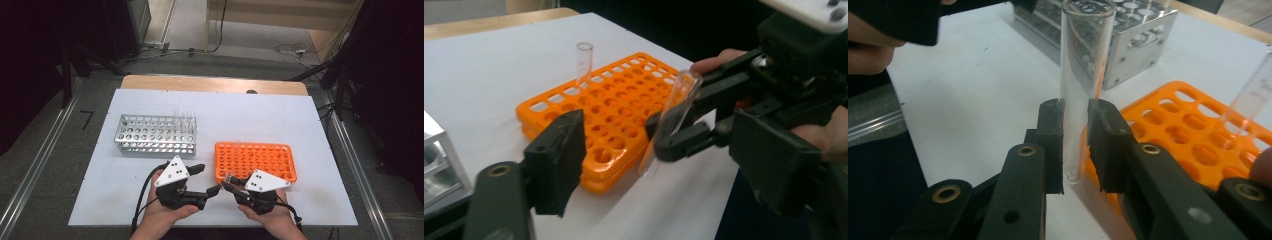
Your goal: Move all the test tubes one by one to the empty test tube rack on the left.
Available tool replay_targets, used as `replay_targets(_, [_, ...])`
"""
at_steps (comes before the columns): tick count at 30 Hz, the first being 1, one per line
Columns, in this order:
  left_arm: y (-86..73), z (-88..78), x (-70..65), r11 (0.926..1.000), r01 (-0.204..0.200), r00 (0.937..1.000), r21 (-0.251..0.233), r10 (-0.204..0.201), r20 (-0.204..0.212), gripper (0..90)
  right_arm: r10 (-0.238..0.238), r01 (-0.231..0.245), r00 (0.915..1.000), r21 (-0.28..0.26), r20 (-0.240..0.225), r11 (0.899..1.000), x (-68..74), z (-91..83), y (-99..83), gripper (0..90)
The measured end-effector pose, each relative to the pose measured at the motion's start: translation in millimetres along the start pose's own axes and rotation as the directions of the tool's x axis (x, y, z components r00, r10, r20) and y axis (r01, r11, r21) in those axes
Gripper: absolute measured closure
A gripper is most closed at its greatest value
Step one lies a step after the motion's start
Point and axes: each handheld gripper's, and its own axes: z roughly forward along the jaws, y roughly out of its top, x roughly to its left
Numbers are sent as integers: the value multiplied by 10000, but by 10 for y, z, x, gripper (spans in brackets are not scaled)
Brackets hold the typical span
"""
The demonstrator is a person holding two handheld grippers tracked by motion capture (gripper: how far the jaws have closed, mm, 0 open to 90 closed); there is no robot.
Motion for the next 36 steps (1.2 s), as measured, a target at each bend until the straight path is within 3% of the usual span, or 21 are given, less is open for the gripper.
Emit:
replay_targets(7, [0, 110, -99, 9985, -368, 9993, 406, 367, 25, 496, -228, 237, 9990, 239, -381, 9994, 118, 55, 17, 742])
replay_targets(13, [-8, 186, -159, 9906, -1066, 9941, 860, 1080, -120, 658, -358, 376, 9978, 317, -560, 9988, 171, 63, 31, 742])
replay_targets(16, [-9, 182, -144, 9903, -1082, 9940, 868, 1094, -94, 730, -379, 402, 9974, 365, -615, 9985, 176, 70, 27, 742])
replay_targets(25, [9, 150, -111, 9914, -1063, 9942, 769, 1073, -91, 758, -274, 295, 9970, 286, -727, 9992, 163, 69, 33, 733])
replay_targets(29, [56, 93, -52, 9933, -979, 9948, 620, 995, -238, 758, -150, 175, 9964, 295, -830, 9994, 129, 53, 29, 672])
replay_targets(36, [151, -116, 224, 9965, -818, 9902, 190, 834, -1117, 758, 198, -188, 9943, 107, -1051, 9998, -6, -24, -4, 497])
